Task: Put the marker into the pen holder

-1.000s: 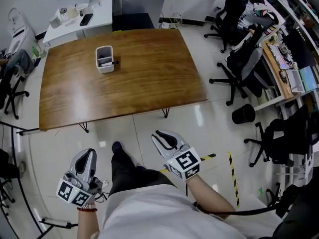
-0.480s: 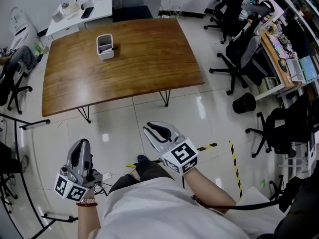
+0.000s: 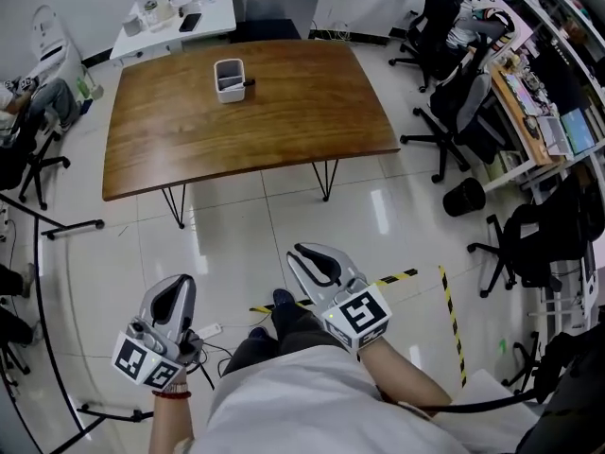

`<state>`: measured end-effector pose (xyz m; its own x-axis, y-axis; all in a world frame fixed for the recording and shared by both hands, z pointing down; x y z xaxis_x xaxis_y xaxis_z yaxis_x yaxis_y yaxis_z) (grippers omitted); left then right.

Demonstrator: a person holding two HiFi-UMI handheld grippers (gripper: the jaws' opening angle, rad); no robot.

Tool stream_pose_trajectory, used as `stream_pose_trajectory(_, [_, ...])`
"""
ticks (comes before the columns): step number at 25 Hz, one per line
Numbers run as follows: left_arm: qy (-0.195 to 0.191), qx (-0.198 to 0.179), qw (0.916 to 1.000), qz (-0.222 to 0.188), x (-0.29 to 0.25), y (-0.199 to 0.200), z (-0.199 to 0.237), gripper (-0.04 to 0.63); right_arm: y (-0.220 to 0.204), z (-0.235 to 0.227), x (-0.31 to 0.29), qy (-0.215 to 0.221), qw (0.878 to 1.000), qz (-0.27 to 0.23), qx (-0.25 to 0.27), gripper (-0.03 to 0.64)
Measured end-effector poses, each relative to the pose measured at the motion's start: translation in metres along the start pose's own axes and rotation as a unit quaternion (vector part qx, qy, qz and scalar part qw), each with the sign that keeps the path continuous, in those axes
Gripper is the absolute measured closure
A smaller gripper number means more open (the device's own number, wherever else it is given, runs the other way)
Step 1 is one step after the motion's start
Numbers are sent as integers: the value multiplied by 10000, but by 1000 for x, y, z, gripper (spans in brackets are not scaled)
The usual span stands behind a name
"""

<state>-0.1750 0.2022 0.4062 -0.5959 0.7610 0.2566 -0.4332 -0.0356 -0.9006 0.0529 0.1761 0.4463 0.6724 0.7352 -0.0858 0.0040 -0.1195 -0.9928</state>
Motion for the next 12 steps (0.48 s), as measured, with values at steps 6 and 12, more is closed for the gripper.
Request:
stream_pose_trajectory(6, [-241,-496,9983,174,37,24,-20,598,41,62,5,162,9978,-505,388,563])
stream_pose_trajectory(12, [-509,-325,9981,138,45,15,-56,598,52,78,47,-92,9961,-733,485,565])
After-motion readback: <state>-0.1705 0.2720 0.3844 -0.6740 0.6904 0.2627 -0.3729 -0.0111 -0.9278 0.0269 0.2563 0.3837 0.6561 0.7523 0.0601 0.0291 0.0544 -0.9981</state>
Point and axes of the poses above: the fingertips, and each gripper's own axes: x backward along the fingers, z to its left, y out of its top, the point moved 4 cm from there along x, backward along the fingers, and after that the axes turned 12 degrees about -z, right-handed, at the moved point
